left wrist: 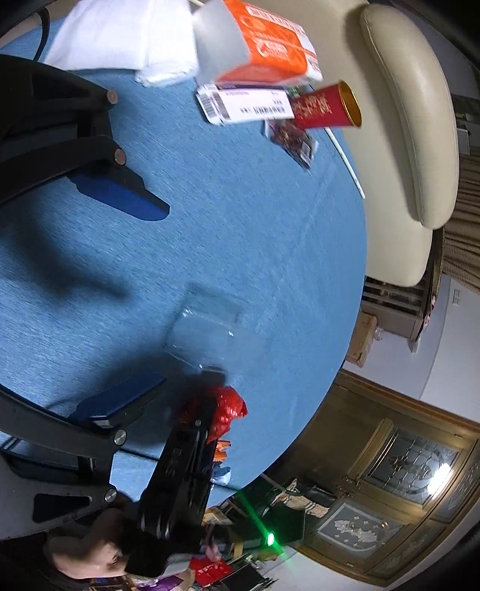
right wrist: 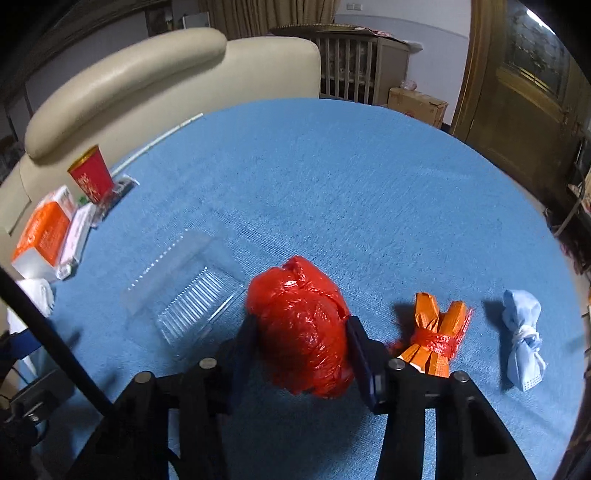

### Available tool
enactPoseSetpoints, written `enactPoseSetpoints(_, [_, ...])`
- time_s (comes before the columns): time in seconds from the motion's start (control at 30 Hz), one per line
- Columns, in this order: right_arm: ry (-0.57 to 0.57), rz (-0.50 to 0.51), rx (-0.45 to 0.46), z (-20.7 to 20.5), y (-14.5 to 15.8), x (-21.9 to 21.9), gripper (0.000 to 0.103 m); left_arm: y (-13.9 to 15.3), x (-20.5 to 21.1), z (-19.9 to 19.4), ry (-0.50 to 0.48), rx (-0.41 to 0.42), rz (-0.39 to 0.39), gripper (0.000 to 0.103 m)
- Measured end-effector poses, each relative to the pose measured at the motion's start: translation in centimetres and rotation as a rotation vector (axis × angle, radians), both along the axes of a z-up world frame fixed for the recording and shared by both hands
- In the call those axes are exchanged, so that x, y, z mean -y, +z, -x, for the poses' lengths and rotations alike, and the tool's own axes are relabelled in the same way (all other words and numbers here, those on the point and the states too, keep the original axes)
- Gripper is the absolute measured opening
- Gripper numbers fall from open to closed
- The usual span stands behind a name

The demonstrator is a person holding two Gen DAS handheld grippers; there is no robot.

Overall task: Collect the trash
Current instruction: 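Grasp the red plastic bag with the right tool while the left tool grasps the clear tray, then carry the red bag and clear tray over the red wastebasket with both tools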

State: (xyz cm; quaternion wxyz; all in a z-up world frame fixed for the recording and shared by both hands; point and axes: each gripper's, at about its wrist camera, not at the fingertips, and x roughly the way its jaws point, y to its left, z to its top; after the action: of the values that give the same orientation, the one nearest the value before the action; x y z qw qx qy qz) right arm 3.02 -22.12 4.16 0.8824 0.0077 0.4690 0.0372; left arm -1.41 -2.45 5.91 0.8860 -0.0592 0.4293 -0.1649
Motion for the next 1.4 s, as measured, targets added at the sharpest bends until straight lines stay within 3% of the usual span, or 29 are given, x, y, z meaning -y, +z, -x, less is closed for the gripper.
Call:
enactPoseSetpoints(0.3, [-0.071,-0.15,0.138,7.0,4.6,3.8,0.049,-0.9,3.4,-2.8,-0.066,-0.002,-0.026,0.085])
enactPoseSetpoints(0.57, [-0.156,-0.208,0.147,14.9,5.0,7.5,0.049,-2.6,5.9,-5.9,-0.091,-0.035,-0.095,0.084])
enactPoseSetpoints(0.6, [-0.172,-0.217,0.147,15.7,4.8,8.0,0.049,-2.7,6.0,-6.0,-0.087,-0.034,-0.098,0.082])
enactPoseSetpoints(0.63, [-0.185,-0.225,0.149,16.3,4.8,8.5,0.049,-2.8,6.1,-6.0,-0.089,-0.033,-0.099,0.066])
enactPoseSetpoints(0.67, [-0.196,-0.231,0.151,16.8,4.8,8.8,0.049,-3.0,6.3,-6.0,-0.097,-0.047,-0.106,0.041])
enactPoseSetpoints(0.73, [-0.21,-0.237,0.15,17.5,4.7,9.2,0.049,-3.1,6.4,-6.0,-0.093,-0.067,-0.123,0.038])
enactPoseSetpoints(1.17, [-0.236,-0.313,0.182,21.1,4.9,8.4,0.049,1.4,3.9,0.6,-0.053,0.042,-0.118,0.038])
enactPoseSetpoints(1.4, [-0.243,-0.325,0.199,23.6,5.1,8.0,0.049,2.9,4.7,5.0,-0.055,0.077,-0.137,0.038])
